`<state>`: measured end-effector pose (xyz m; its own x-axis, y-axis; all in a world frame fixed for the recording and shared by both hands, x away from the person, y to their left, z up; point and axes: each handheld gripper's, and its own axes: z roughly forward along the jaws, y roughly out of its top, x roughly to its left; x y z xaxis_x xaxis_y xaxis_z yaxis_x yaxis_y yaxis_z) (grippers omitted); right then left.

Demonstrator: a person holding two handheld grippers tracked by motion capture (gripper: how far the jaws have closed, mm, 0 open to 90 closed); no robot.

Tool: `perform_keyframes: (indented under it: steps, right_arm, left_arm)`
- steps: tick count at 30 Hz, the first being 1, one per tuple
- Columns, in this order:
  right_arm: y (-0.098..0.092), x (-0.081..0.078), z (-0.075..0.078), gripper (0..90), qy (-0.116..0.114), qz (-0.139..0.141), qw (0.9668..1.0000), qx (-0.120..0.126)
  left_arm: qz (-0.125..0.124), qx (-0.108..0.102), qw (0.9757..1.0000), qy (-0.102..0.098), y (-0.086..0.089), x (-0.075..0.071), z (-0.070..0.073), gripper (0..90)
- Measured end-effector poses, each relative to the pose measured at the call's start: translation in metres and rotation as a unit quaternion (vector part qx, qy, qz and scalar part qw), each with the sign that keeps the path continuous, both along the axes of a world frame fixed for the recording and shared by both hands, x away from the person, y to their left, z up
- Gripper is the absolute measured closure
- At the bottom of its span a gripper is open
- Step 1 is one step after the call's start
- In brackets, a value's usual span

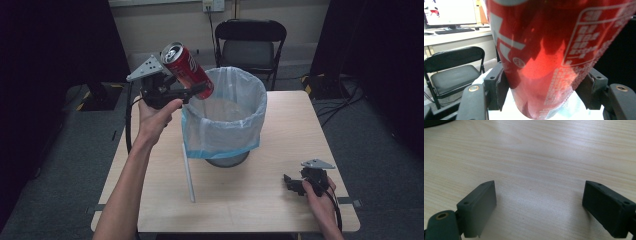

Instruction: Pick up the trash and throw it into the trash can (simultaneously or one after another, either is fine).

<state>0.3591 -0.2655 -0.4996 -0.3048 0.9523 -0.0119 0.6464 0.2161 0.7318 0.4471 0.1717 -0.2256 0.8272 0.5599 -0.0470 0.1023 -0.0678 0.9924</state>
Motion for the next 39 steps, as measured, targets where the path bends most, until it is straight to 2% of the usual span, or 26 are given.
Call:
perform_keyframes:
  steps: [6, 10, 13, 16, 22, 29, 39]
  right_arm:
    - [0.0, 0.0, 0.0, 11.1, 0.0, 0.0, 1.0, 0.0]
    - [0.0, 0.0, 0.0, 11.1, 0.0, 0.0, 1.0, 0.0]
    - [0.0, 0.0, 0.0, 11.1, 0.0, 0.0, 1.0, 0.0]
    - [0.0, 0.0, 0.0, 11.1, 0.0, 0.0, 1.0, 0.0]
    - [0.0, 0.0, 0.0, 11.0, 0.0, 0.0, 1.0, 0.0]
    - [0.0, 0.0, 0.0, 11.1, 0.0, 0.0, 1.0, 0.0]
    - [0.0, 0.0, 0.0, 11.0, 0.0, 0.0, 1.0, 0.0]
  left_arm:
    - [-0.012, 0.011, 0.9998, 0.013, -0.013, 0.009, -0.007, 33.9]
    - [-0.013, 0.008, 0.9998, 0.016, -0.02, 0.012, -0.01, 31.6]
    - [-0.015, 0.007, 0.9997, 0.017, -0.02, 0.013, -0.011, 28.3]
    - [-0.015, 0.01, 0.9996, 0.023, -0.02, 0.014, -0.011, 31.9]
    - [-0.018, 0.01, 0.9996, 0.02, -0.019, 0.012, -0.011, 30.9]
    - [-0.007, 0.008, 0.9998, 0.016, -0.007, 0.009, -0.008, 27.7]
    - [0.02, 0.007, 0.9995, 0.025, 0.026, 0.003, -0.011, 26.2]
